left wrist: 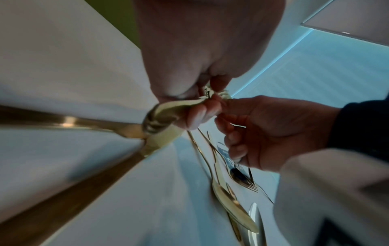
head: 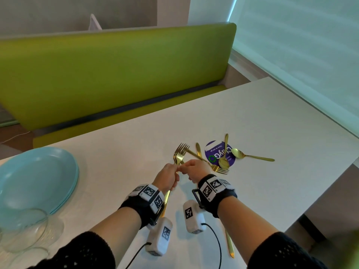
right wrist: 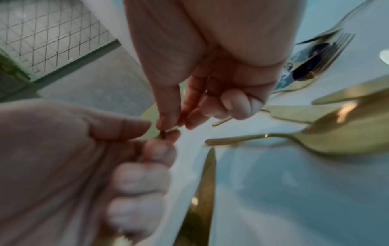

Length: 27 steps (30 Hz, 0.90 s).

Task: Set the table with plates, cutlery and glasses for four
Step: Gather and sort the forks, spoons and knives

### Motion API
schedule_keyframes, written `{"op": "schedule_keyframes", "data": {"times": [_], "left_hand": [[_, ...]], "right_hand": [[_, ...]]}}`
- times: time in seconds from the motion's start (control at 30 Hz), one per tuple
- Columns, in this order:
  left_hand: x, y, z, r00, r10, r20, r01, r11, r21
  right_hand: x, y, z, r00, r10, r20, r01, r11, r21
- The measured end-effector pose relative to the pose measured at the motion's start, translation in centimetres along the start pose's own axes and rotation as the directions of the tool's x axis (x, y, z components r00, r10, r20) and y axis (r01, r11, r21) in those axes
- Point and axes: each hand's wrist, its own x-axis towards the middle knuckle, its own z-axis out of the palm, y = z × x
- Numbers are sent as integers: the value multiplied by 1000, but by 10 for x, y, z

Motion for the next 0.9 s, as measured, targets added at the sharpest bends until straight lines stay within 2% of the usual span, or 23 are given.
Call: {"op": "schedule_keyframes", "data": {"times": [0.13, 0.23, 0.33, 0.4, 0.5, 0.67, 0.73, 0.83, 0.9], "left_hand": [[8, 0, -12, 997, -28, -74, 27, 999, -17], [13, 2, -23, 995, -5, -99, 11, 998, 65], [17, 3, -31, 994, 3, -107, 7, 995, 95], [21, 2, -35, 994, -14, -108, 23, 996, 82], [25, 2, -38, 995, -17, -103, 27, 995, 100], [30, 2, -40, 995, -9, -97, 21, 992, 126], [30, 3, -41, 992, 8, -122, 8, 991, 132], [29, 8, -44, 972, 76, -224, -35, 983, 180], [28, 15, -47, 950, 127, -285, -54, 967, 251]], "right_hand": [[18, -5, -18, 984, -63, -165, 11, 954, -300], [32, -2, -34, 973, -75, -219, -65, 821, -567], [43, 2, -40, 978, -4, -208, -141, 722, -677], [49, 3, -38, 985, 29, -170, -147, 661, -736], [51, 4, -32, 988, 12, -151, -128, 601, -789], [50, 3, -29, 990, -26, -142, -101, 574, -812], [47, -2, -29, 990, -49, -132, -78, 589, -804], [38, -14, -30, 984, -151, -92, 17, 601, -799], [29, -25, -28, 961, -277, -16, 135, 517, -845]]}}
